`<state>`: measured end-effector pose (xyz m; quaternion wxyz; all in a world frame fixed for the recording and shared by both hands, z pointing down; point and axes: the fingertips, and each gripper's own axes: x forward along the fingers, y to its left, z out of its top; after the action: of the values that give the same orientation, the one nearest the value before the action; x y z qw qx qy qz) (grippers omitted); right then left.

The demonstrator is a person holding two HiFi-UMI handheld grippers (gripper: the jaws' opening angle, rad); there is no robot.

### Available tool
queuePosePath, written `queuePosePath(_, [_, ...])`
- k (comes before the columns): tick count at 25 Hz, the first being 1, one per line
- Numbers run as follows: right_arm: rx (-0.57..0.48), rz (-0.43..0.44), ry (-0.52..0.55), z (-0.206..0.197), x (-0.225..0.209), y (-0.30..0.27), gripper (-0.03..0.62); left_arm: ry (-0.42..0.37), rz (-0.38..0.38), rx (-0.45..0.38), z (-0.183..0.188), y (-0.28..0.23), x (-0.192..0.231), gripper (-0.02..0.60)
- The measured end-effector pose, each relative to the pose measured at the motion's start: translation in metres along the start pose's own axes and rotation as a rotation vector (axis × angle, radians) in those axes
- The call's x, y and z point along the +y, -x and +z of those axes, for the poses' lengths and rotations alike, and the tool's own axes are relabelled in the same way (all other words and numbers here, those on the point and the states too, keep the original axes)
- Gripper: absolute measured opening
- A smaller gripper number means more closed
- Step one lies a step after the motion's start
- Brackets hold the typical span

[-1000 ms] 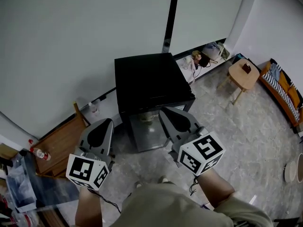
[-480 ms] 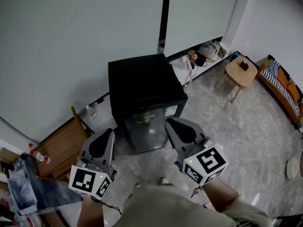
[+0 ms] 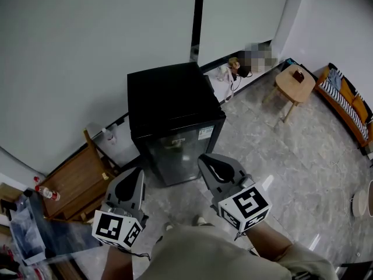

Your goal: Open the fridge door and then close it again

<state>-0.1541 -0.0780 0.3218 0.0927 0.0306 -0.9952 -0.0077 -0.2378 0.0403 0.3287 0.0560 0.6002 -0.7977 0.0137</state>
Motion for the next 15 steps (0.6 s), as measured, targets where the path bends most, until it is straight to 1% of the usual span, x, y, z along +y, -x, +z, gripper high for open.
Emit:
queuePosePath(9, [0.019, 0.007, -0.024, -0.009, -0.009, -0.002, 0.006, -0.003, 0.001, 0.005, 0.000, -0.006, -0.005, 0.008])
queuePosePath(15, [0.019, 0.016, -0.010, -0.009, -0.015, -0.002, 0.006, 0.001, -0.011, 0.014, -0.003, -0.014, -0.011, 0.008])
